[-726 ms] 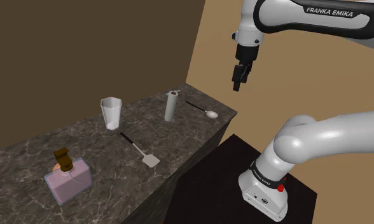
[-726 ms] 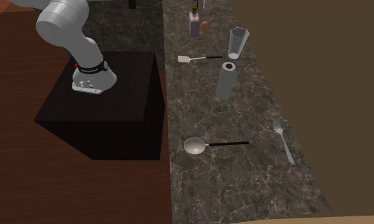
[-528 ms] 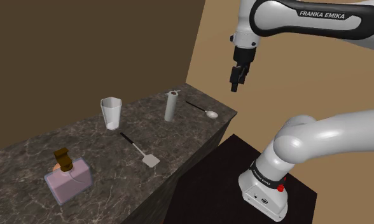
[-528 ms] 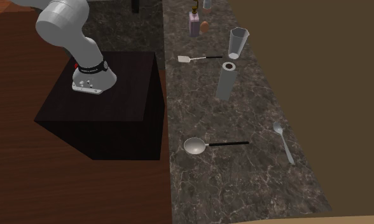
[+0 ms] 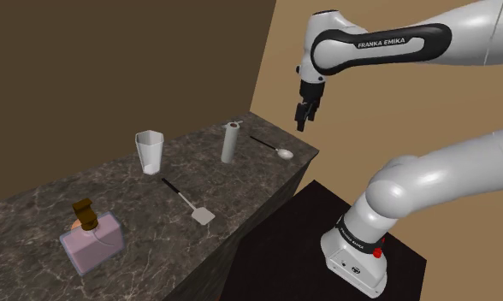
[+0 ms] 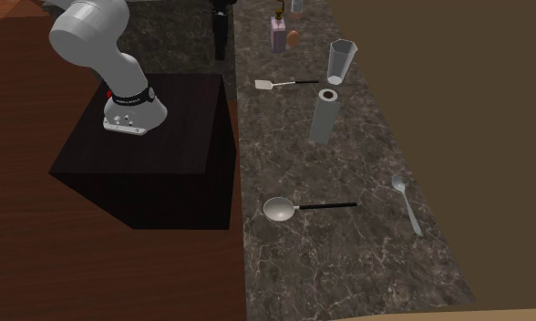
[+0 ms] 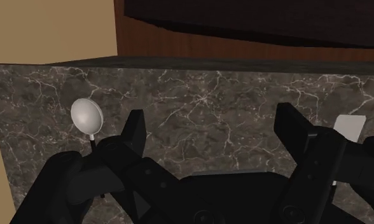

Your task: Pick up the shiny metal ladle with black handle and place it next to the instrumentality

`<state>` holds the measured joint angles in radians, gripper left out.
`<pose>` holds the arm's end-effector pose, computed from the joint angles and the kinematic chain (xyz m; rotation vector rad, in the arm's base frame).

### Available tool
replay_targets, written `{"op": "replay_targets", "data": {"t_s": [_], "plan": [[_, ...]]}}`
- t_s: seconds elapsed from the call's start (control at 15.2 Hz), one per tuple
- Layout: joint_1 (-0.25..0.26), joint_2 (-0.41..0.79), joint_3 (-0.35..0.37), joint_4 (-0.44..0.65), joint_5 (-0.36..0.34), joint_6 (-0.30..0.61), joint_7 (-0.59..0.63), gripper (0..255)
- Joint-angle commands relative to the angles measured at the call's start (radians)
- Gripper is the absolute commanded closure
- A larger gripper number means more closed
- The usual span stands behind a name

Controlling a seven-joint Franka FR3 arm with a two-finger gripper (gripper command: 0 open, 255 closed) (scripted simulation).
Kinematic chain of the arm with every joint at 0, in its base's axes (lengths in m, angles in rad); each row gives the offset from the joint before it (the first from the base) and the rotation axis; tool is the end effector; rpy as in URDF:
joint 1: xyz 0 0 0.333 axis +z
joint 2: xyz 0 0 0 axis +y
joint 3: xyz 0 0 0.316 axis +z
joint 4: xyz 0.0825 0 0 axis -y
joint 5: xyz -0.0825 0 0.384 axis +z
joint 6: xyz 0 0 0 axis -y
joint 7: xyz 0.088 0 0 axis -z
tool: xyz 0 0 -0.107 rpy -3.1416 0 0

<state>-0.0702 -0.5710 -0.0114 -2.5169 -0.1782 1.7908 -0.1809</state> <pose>0.3547 -0.0443 0.4614 2.9786 0.2300 -0.2619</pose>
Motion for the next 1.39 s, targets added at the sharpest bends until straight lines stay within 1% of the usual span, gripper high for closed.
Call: {"op": "replay_targets", "data": {"t_s": [0.0, 0.33, 0.66, 0.99, 1.32], "plan": [[-0.013, 0.061, -0.018, -0.006, -0.02, 0.075, -0.008, 0], [-0.045, 0.229, -0.058, 0.015, -0.064, 0.241, -0.024, 0], [-0.073, 0.413, -0.094, 0.073, -0.096, 0.387, -0.039, 0], [-0.099, 0.604, -0.123, 0.164, -0.11, 0.506, -0.058, 0], [-0.126, 0.796, -0.142, 0.287, -0.106, 0.596, -0.084, 0]]}}
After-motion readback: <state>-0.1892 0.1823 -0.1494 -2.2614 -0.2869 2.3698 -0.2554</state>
